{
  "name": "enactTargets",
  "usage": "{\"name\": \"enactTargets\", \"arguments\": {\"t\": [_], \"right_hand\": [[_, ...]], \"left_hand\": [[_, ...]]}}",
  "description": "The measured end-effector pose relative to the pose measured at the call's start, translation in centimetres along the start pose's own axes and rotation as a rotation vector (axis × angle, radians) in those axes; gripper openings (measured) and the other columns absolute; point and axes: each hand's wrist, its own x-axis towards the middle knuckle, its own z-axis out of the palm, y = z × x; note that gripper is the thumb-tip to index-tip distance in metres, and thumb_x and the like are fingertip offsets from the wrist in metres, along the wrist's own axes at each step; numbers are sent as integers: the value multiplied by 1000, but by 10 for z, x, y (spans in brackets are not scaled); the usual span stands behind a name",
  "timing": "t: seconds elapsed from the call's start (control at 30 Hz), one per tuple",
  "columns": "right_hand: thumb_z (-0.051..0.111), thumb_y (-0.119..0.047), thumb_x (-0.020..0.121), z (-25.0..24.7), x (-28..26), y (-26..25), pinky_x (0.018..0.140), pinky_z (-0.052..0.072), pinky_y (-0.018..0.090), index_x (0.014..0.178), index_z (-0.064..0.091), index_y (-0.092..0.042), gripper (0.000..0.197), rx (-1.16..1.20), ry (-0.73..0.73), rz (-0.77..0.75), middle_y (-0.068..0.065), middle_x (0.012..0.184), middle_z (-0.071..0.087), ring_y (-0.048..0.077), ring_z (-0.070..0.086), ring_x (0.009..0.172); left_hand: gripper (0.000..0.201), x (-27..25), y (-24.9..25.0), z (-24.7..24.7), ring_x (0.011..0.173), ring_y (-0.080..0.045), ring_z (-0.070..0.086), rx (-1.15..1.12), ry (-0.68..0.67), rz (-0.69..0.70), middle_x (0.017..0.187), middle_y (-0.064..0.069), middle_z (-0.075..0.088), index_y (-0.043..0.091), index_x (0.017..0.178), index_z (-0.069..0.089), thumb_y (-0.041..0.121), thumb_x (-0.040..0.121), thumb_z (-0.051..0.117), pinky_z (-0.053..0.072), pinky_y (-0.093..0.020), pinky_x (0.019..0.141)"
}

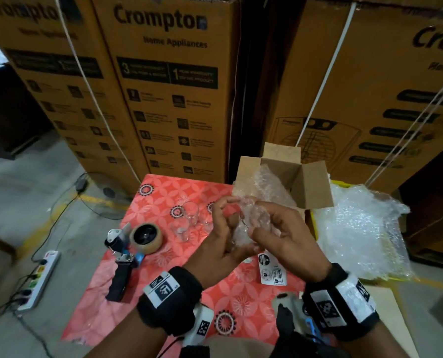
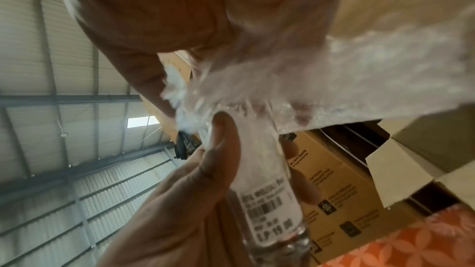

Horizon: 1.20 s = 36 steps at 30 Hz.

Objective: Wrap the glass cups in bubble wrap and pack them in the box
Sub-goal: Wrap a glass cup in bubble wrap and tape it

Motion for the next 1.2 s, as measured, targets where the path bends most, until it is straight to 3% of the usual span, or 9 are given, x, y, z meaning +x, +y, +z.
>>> {"name": "enactTargets", "arguments": {"t": [0.17, 0.23, 0.37, 0.47, 0.53, 0.6, 0.77, 1.0, 1.2], "right_hand": [[38, -42, 109, 6, -5, -11, 88, 53, 52, 126, 57, -21, 34, -152, -101, 1, -4, 118, 66, 20, 64, 110], [27, -58, 108, 9, -11, -15, 105, 51, 47, 145, 45, -39, 45, -458, -156, -74, -18, 152, 50, 10, 43, 147], [24, -60, 109, 12, -19, -6, 121, 37, 44, 153, 38, -48, 47, -624, -207, -146, -21, 167, 34, 3, 9, 161], [39, -37, 112, 16, -18, 4, 124, 33, 45, 131, 68, -35, 35, -217, -92, -86, -17, 152, 57, 3, 34, 154], [54, -24, 109, 22, -16, 9, 118, 41, 53, 115, 76, -24, 23, -35, 29, -83, -12, 129, 72, 15, 54, 142], [69, -17, 102, 27, -14, 15, 113, 45, 57, 112, 75, -23, 13, -58, 81, -111, -12, 123, 74, 19, 60, 136], [79, -2, 91, 34, -10, 19, 105, 53, 49, 128, 63, -17, 43, -105, 130, -157, -9, 129, 67, 19, 64, 124], [71, -40, 93, 27, -11, 11, 115, 45, 50, 147, 37, -24, 66, 428, 59, 118, 2, 146, 61, 21, 57, 139], [73, -11, 93, 27, 1, 15, 113, 44, 51, 146, 25, -21, 72, 489, 165, 104, 13, 138, 65, 26, 56, 138]], "left_hand": [[78, -4, -6, -2, 119, -5, 65, 7, -6, -40, 131, 20, 66, 25, 158, 15, 30, 103, 70, 55, -32, 97], [27, -7, -14, -6, 80, 6, 59, 99, 10, -27, 84, 19, 65, 25, 112, 59, 50, 102, 62, 48, -21, 75], [43, -10, -10, -8, 51, 0, 41, 192, -4, -24, 51, 16, 45, 32, 58, 51, 51, 96, 58, 30, -13, 56], [7, -11, -2, -9, 69, 11, 59, -3, -116, -140, 70, 24, 67, 10, 108, 69, 10, 101, 67, 44, -9, 69], [65, -13, 3, -10, 85, -4, 66, -124, -166, -157, 87, 4, 74, -14, 149, 30, 5, 99, 67, 50, -20, 81], [95, -16, 4, -11, 90, -24, 65, -311, -124, -100, 98, -21, 68, 13, 165, 0, 20, 99, 68, 51, -38, 92], [109, -3, 11, -6, 65, -26, 44, -341, 95, -103, 70, -19, 43, 28, 157, 30, 92, 75, 63, 42, -53, 71], [58, -9, -2, -18, 67, -22, 52, -224, 68, -34, 103, -37, 47, 50, 156, 27, 54, 103, 51, 56, -37, 71], [54, -4, -6, -21, 62, -10, 51, -214, 27, -3, 110, -12, 45, 45, 160, 27, 29, 111, 41, 58, -40, 85]]}}
